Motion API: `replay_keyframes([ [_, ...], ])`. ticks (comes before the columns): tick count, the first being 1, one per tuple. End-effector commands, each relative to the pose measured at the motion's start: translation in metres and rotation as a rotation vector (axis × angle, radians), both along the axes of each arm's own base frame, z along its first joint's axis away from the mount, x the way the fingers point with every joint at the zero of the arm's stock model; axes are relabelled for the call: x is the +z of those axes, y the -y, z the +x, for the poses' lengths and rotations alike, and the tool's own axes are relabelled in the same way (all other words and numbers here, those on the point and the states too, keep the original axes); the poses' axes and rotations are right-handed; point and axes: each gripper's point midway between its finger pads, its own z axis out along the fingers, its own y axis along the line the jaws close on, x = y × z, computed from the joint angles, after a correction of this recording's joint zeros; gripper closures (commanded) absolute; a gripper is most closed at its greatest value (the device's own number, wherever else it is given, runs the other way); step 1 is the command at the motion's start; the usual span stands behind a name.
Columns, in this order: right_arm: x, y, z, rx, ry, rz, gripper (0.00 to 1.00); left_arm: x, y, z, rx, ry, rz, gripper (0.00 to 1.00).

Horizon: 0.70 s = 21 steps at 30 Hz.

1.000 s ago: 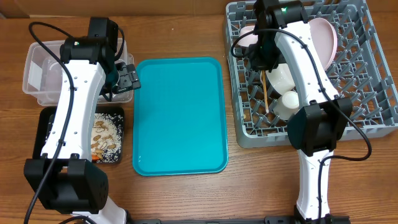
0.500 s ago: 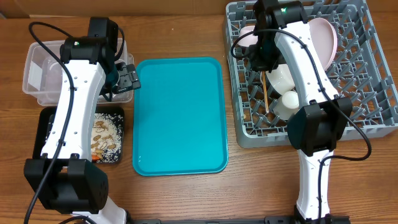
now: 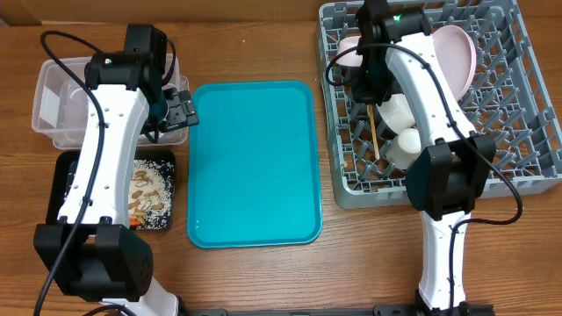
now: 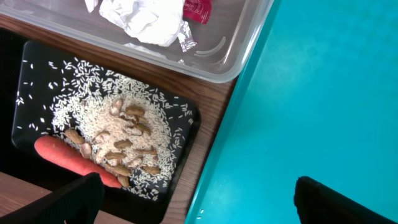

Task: Sort waste into correct bins and load items into the dishwasher
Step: 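Lower the stick upright into a rack slot next to the fork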

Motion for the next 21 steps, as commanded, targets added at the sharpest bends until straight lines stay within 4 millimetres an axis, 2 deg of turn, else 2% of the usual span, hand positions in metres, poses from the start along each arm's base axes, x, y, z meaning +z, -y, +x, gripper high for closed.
replay_keyframes([
  [1,0.0130,0.0017,0.0008,-0.007,0.035,-0.002,0.96,0.0183,-0.0021,0.0017,0.013,0.055,0.009,0.00],
  [21,0.0134,0.0013,0.0055,-0.008,0.054,0.002,0.96,0.0183,-0.0022,0.0017,0.013,0.055,0.009,0.00],
])
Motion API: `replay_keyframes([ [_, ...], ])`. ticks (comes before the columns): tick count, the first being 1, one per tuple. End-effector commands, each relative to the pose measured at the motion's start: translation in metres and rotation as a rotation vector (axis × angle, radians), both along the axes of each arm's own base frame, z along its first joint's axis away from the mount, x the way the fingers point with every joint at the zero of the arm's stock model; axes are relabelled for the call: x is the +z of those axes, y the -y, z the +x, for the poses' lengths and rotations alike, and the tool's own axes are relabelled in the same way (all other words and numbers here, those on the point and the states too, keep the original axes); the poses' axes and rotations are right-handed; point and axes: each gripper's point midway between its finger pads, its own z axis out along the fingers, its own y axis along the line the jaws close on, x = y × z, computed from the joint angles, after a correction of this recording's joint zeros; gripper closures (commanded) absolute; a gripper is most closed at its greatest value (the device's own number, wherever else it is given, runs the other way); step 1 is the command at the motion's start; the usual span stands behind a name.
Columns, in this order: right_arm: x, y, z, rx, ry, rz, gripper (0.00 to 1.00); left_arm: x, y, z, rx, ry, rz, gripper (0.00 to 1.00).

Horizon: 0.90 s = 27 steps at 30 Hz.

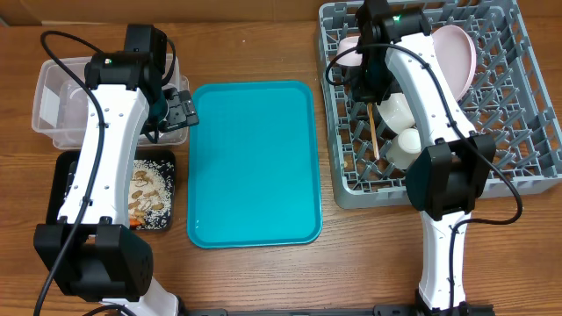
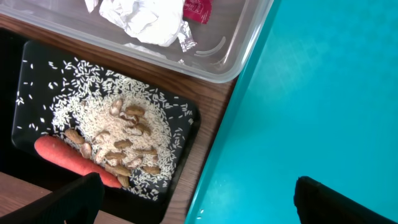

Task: Sort waste into correct bins and load items into the dishwasher
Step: 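Lower the stick upright into a rack slot next to the fork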

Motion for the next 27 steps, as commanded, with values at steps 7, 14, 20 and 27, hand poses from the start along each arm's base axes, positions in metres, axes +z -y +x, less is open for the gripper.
replay_keyframes([
  [7,0.013,0.003,-0.001,-0.006,0.027,-0.004,0.90,0.018,-0.002,0.002,0.013,0.054,0.009,0.00],
  [14,0.013,0.003,-0.002,-0.006,0.024,-0.005,0.85,0.018,-0.002,0.002,0.013,0.055,0.009,0.00],
  [20,0.013,0.003,-0.002,-0.006,0.021,-0.001,0.79,0.018,-0.002,0.002,0.013,0.055,0.009,0.00],
  [27,0.038,-0.001,-0.007,0.004,0.055,0.034,0.77,0.018,-0.002,0.002,0.013,0.054,0.009,0.00],
])
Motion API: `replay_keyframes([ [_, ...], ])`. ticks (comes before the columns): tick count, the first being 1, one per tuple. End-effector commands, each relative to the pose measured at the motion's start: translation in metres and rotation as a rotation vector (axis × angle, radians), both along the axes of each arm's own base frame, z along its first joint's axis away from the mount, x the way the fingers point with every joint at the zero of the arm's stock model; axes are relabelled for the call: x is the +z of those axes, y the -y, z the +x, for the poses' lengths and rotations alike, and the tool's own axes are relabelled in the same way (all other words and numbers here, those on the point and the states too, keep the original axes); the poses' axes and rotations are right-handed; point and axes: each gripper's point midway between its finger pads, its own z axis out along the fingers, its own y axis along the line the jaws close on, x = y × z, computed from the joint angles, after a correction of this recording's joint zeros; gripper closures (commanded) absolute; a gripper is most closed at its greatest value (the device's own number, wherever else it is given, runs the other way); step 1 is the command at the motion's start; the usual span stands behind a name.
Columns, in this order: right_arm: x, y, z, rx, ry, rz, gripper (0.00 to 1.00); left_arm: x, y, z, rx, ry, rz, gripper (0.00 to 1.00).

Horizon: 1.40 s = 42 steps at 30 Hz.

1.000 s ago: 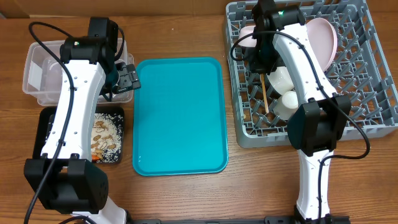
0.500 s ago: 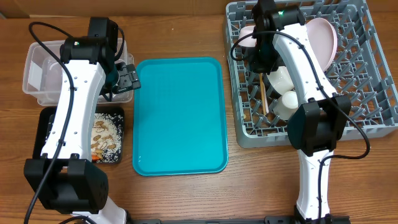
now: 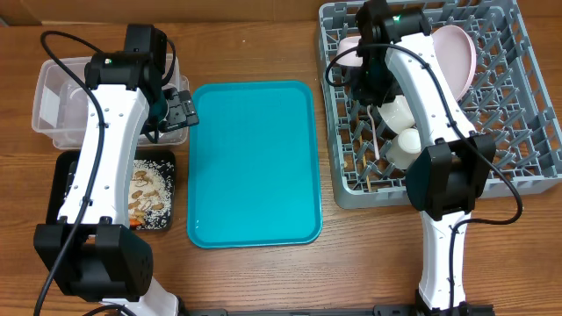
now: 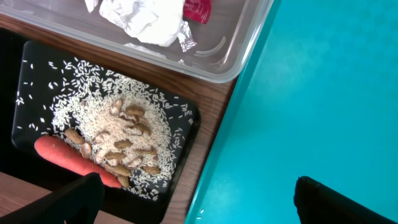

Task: Sort waste into correct bins and load items into the dishwasher
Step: 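Lower the stick upright into a rack slot next to the fork, then open right gripper and withdraw it up and away from the rack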

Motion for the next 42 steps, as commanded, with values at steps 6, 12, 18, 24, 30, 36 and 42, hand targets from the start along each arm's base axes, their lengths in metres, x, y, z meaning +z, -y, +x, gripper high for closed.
replay_keyframes([
  [6,0.055,-0.004,0.012,0.003,0.174,0.054,0.00,0.018,-0.002,0.002,0.013,0.054,0.009,0.00],
  [12,0.055,-0.004,0.012,0.003,0.170,0.053,0.00,0.018,-0.002,0.002,0.013,0.055,0.009,0.00],
  [18,0.055,-0.004,0.013,0.003,0.175,0.055,0.00,0.018,-0.002,0.002,0.013,0.055,0.009,0.00],
  [24,0.055,-0.004,0.013,0.003,0.175,0.054,0.00,0.018,-0.002,0.002,0.013,0.055,0.009,0.00],
  [30,0.055,-0.005,0.013,0.003,0.175,0.055,0.00,0.018,-0.002,0.002,0.013,0.055,0.009,0.00],
  [36,0.054,-0.004,0.013,0.003,0.172,0.054,0.00,0.018,-0.002,0.002,0.013,0.054,0.009,0.00],
  [42,0.059,-0.005,0.012,0.005,0.184,0.057,0.00,0.018,-0.002,0.002,0.013,0.055,0.009,0.00],
])
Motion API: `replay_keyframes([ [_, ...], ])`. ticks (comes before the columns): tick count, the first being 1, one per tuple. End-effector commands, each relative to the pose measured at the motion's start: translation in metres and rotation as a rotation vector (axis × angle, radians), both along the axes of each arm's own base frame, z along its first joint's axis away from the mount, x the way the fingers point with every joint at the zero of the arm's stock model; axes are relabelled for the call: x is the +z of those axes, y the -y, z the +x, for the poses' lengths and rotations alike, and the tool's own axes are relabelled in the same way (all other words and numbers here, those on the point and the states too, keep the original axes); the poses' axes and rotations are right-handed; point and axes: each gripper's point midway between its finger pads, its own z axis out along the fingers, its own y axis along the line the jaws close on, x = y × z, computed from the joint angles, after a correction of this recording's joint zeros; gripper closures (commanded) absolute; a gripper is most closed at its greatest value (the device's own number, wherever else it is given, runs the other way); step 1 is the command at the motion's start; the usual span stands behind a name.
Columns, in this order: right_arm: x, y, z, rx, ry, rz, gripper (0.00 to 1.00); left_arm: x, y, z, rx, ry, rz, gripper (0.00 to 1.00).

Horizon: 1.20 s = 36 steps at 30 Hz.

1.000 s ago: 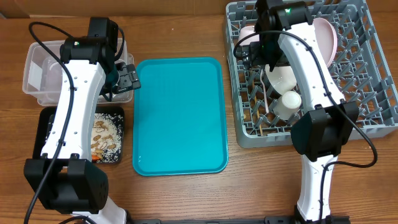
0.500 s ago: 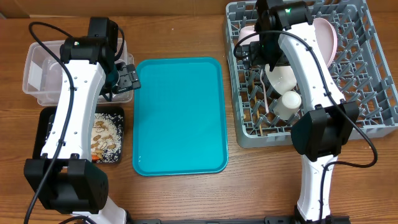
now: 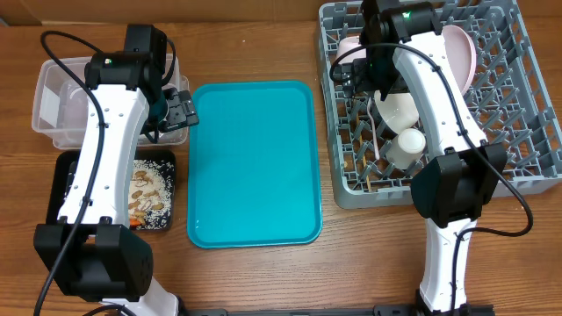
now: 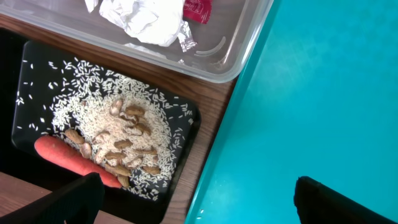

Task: Sort waste into correct bins and load items into the dishwasher
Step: 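Open right gripper and withdraw it up and away from the rack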

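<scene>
The teal tray lies bare in the middle. My left gripper hangs open over the tray's left edge; in the wrist view its dark fingers stand wide apart with nothing between them, gripper. My right gripper is low over the left part of the grey dish rack; its jaws cannot be made out. The rack holds a pink plate, a pink bowl, a white cup and a smaller white cup.
The clear bin at far left holds crumpled paper and a red wrapper. In front of it the black tray holds rice, peanuts and a carrot. Cables trail from both arms.
My right arm's wrist has shifted to the right over the rack, and more of the white cup shows. The left arm and its view are unchanged.
At the two oldest moments a brown wooden stick hung below my right gripper over the rack's left side. By 1.4 s ago the brown stick no longer showed there. Now the right arm sits further right. My left gripper stayed open and still throughout.
</scene>
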Motion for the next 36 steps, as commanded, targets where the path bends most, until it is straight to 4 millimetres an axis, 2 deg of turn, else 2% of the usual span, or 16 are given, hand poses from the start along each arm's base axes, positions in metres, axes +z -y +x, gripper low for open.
replay_keyframes([
  [1,0.033,-0.002,0.002,-0.002,0.082,0.027,0.00,0.018,-0.002,0.002,0.013,0.055,0.009,0.00],
  [5,0.070,0.000,-0.006,-0.002,0.163,0.045,0.00,0.018,-0.002,0.002,0.013,0.055,0.009,0.00],
  [11,0.142,0.005,-0.029,-0.001,0.327,0.083,0.00,0.018,-0.002,0.002,0.013,0.055,0.009,0.00],
  [18,0.221,0.015,-0.071,0.000,0.522,0.127,0.00,0.018,-0.002,0.002,0.013,0.055,0.009,0.00],
  [23,0.268,0.025,-0.106,-0.004,0.653,0.149,0.00,0.018,-0.002,0.002,0.013,0.055,0.009,0.00],
  [28,0.307,0.033,-0.145,-0.004,0.778,0.177,0.00,0.018,-0.002,0.002,0.013,0.055,0.009,0.00],
  [32,0.334,0.036,-0.183,0.015,0.868,0.228,0.00,0.018,-0.002,0.002,0.013,0.055,0.009,0.00],
  [36,0.345,0.041,-0.213,0.022,0.932,0.250,0.00,0.018,-0.002,0.002,0.013,0.055,0.009,0.00],
])
